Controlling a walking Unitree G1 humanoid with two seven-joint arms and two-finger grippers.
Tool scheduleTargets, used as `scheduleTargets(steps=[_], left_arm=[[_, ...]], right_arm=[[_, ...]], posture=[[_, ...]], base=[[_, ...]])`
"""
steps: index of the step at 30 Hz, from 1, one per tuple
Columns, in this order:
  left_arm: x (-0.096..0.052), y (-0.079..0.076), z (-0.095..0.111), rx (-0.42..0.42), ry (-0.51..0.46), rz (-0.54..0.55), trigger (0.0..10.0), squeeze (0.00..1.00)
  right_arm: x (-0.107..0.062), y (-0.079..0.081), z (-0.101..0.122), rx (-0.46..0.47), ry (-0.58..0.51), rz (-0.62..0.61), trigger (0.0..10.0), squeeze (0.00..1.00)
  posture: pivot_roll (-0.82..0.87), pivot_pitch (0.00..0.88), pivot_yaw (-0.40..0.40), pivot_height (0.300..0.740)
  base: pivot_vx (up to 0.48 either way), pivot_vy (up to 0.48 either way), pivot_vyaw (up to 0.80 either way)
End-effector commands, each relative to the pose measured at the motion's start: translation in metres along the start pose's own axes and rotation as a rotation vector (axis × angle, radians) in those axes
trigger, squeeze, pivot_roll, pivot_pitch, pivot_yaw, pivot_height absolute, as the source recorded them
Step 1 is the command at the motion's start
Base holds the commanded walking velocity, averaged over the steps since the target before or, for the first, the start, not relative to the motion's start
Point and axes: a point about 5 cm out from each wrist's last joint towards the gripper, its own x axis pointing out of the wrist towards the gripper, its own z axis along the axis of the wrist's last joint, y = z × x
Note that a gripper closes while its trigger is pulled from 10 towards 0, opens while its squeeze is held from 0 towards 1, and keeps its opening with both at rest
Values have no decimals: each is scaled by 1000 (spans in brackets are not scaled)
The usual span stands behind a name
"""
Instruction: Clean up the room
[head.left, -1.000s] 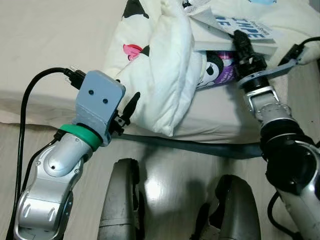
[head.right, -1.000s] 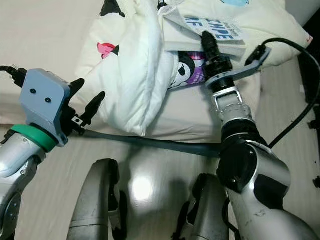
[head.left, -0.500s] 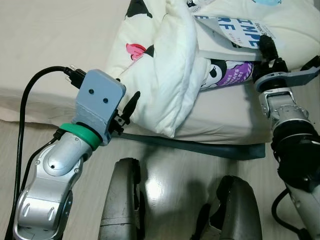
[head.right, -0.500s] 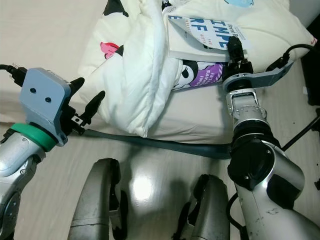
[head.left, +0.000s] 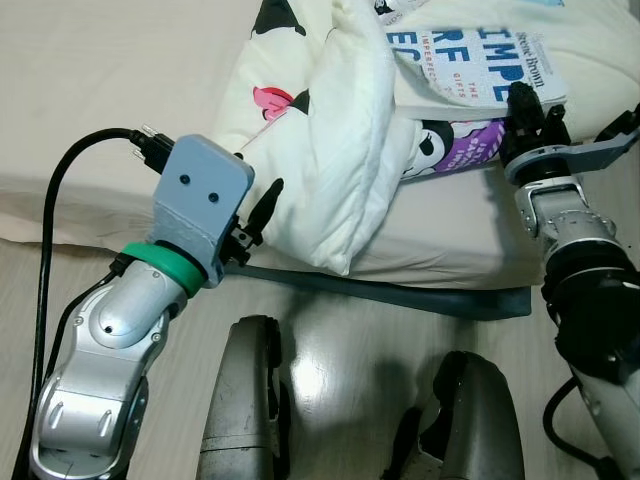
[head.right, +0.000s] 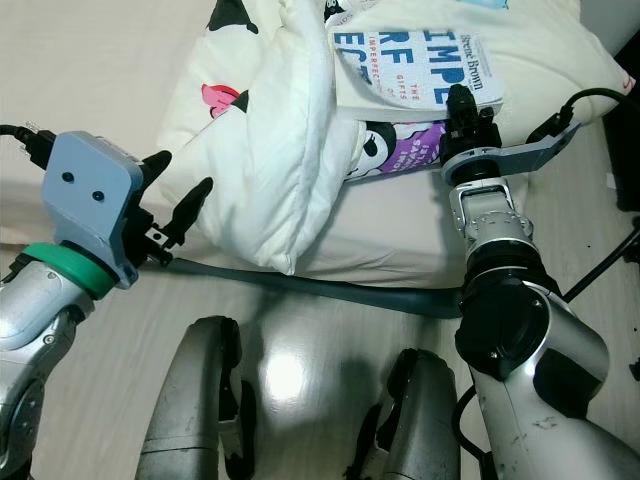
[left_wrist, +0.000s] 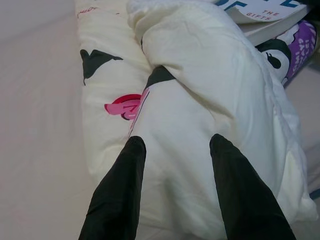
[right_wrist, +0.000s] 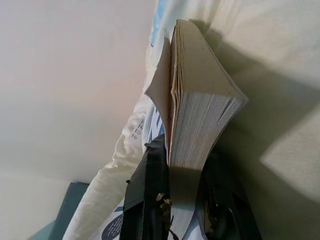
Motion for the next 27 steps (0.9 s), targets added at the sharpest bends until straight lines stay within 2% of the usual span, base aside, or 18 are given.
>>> scheduleTargets(steps=[1, 3, 4, 5, 6, 7, 8, 9, 10, 13, 14, 15, 16, 18, 23, 25, 26, 27], left_arm=[[-1, -3, -3, -2, 6, -9, 10000, 0], [-1, -3, -3, -2, 6, -9, 10000, 0], [1, -3, -3, -18, -3, -2, 10000, 0], [5, -2, -1, -47, -14, 9, 10000, 0], [5, -2, -1, -47, -14, 9, 10000, 0], [10, 1, 2, -100, -30, 7, 10000, 0], [10, 1, 2, -100, -30, 7, 10000, 0], [17, 6, 6, -165, -48, -15, 10000, 0], [17, 6, 6, -165, -48, -15, 10000, 0], [33, 25, 28, -318, -135, -129, 10000, 0], [33, 25, 28, -318, -135, -129, 10000, 0], [37, 29, 36, -385, -165, -187, 10000, 0], [37, 29, 36, -385, -165, -187, 10000, 0], [42, 30, 44, -464, -204, -289, 10000, 0], [45, 29, 43, -470, -205, -317, 10000, 0], [47, 31, 37, -421, -181, -403, 10000, 0], [47, 31, 37, -421, -181, -403, 10000, 0], [46, 30, 35, -382, -181, -451, 10000, 0]], right_arm=[[1, 3, 1, -33, 3, 26, 0, 0], [1, 3, 1, -33, 3, 26, 0, 0], [3, 7, -2, -183, 62, 65, 0, 0], [4, 12, -6, -377, 145, 131, 0, 0], [4, 12, -6, -377, 145, 131, 0, 0], [5, 20, -9, -533, 208, 223, 0, 0], [5, 20, -9, -533, 208, 223, 0, 0], [6, 30, -8, -650, 247, 337, 0, 0], [6, 30, -8, -650, 247, 337, 0, 0], [-4, 60, 5, -781, 270, 606, 0, 0], [-4, 60, 5, -781, 270, 606, 0, 0], [-12, 71, 7, -809, 297, 682, 0, 0], [-12, 71, 7, -809, 297, 682, 0, 0], [-33, 87, 4, -873, 388, 793, 0, 0], [-43, 91, 1, -902, 443, 834, 0, 0], [-66, 103, 3, -966, 590, 935, 0, 0], [-66, 103, 3, -966, 590, 935, 0, 0], [-75, 111, 6, -979, 653, 987, 0, 0]], posture=[[389, 382, 119, 525], [389, 382, 119, 525], [362, 364, 103, 525], [336, 349, 90, 525], [336, 349, 90, 525], [318, 340, 82, 525], [318, 340, 82, 525], [285, 323, 66, 525], [285, 323, 66, 525], [224, 285, 47, 525], [224, 285, 47, 525], [212, 277, 44, 525], [212, 277, 44, 525], [176, 256, 38, 525], [158, 248, 38, 525], [107, 226, 41, 525], [107, 226, 41, 525], [99, 223, 40, 525]], base=[[0, 0, 0], [0, 0, 0], [0, 0, 0], [0, 0, 0], [0, 0, 0], [0, 0, 0], [0, 0, 0], [0, 0, 0], [0, 0, 0], [0, 0, 0], [0, 0, 0], [0, 0, 0], [0, 0, 0], [0, 0, 0], [0, 0, 0], [0, 0, 0], [0, 0, 0], [0, 0, 0]])
